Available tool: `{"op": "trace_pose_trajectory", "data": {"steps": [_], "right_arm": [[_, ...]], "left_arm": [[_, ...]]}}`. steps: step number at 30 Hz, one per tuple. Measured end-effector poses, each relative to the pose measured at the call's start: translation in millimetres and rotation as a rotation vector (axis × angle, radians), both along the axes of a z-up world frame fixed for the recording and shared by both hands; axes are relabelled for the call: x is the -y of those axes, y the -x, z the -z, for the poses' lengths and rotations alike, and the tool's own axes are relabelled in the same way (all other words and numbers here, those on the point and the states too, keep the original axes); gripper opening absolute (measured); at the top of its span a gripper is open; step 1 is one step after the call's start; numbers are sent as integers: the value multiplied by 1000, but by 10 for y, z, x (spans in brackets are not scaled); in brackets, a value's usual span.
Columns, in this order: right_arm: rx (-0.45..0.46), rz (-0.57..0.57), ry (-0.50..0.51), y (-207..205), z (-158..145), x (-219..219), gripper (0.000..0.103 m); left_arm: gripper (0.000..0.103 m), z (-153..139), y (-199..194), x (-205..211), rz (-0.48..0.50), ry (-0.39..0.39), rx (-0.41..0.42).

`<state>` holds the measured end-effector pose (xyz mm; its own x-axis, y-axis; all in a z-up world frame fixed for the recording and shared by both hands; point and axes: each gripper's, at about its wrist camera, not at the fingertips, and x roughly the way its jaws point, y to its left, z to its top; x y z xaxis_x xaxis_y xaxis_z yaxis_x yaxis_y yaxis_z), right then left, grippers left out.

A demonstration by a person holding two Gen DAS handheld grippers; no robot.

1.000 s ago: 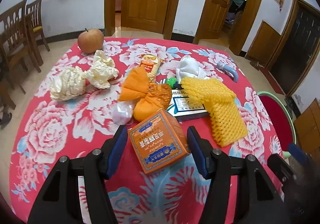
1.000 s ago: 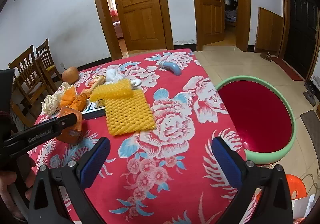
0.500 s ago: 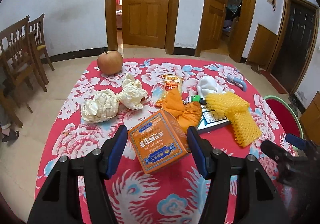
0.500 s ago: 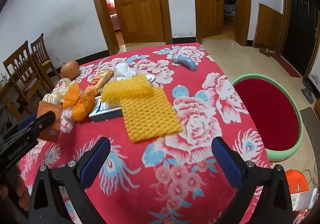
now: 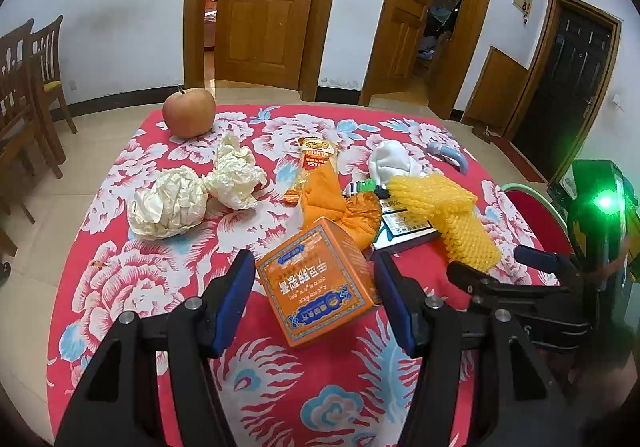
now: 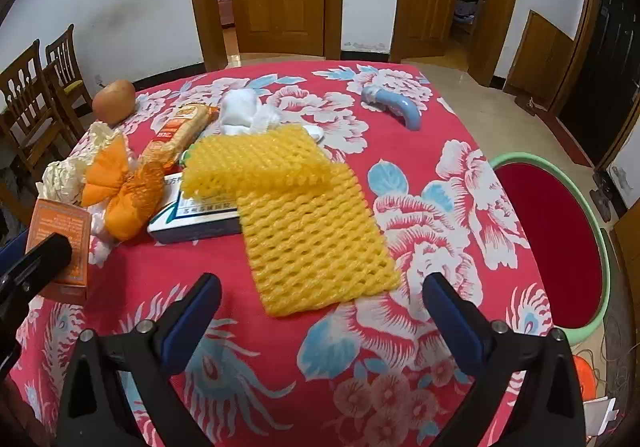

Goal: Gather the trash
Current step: 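Lift the orange box with the left gripper while the right gripper grasps the yellow foam net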

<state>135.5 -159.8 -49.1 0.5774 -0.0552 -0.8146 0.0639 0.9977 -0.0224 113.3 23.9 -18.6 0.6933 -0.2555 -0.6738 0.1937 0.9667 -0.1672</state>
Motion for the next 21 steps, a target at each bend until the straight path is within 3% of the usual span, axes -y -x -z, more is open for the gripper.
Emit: {"op": "trace_pose_trajectory", "data": {"steps": [1,3,4,6,9,21], "right_arm": [[-4,0,-4,-11,12,15,90],[-22,-12,-36,-35,45,60,64],[-21,-9,-37,-26,46,76,61],[-3,-24,-53,21,10,114,31],[3,-42,-123,109,-42,171,20],[106,-130,-140,708,-478,229,18]], "left_arm": [[62,-4,4,-4,-4,2,1],[62,-20,21,-15,-11,2,5],[62,-38,41,-18,-15,1,11],[62,-71,78,-14,-25,-2,18],[62,-119,139,11,-28,3,19],[62,-364,454,199,9,27,42]]}}
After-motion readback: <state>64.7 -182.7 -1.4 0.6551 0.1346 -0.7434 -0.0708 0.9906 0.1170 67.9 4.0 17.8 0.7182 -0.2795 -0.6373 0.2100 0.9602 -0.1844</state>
